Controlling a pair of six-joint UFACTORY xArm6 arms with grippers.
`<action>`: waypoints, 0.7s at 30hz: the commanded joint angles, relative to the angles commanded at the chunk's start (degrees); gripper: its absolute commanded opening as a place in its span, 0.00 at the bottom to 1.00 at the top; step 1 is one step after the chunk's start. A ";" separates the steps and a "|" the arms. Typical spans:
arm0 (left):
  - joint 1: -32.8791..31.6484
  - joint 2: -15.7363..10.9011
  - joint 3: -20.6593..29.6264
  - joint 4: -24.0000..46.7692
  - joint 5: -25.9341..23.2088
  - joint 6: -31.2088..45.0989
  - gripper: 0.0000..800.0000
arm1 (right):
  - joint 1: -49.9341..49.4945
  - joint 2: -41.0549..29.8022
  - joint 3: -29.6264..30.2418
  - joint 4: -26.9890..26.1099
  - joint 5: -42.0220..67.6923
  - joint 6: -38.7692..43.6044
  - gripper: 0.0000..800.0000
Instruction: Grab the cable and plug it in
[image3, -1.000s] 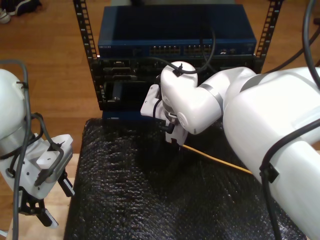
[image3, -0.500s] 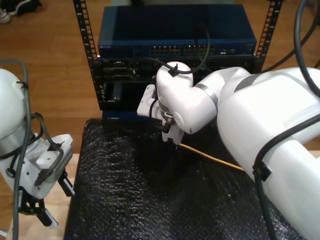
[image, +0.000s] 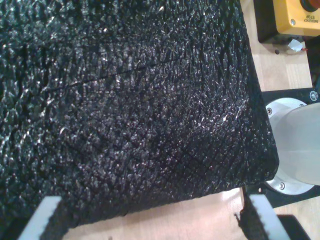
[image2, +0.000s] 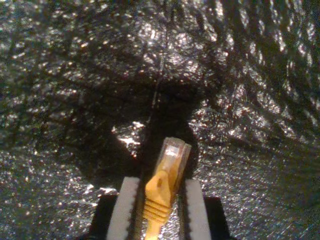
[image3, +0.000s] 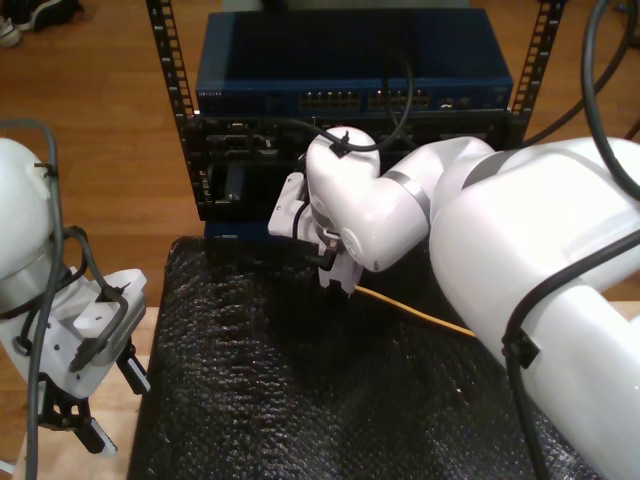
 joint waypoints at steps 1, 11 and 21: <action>0.00 0.00 0.00 0.00 0.00 0.00 1.00 | 0.00 0.00 0.09 0.00 0.00 0.00 0.24; 0.00 0.00 0.00 0.00 0.00 0.00 1.00 | 0.09 -0.35 0.35 0.09 0.18 0.00 0.25; 0.00 0.00 0.00 0.00 0.00 0.00 1.00 | 0.09 -0.53 0.53 0.00 0.26 0.09 0.18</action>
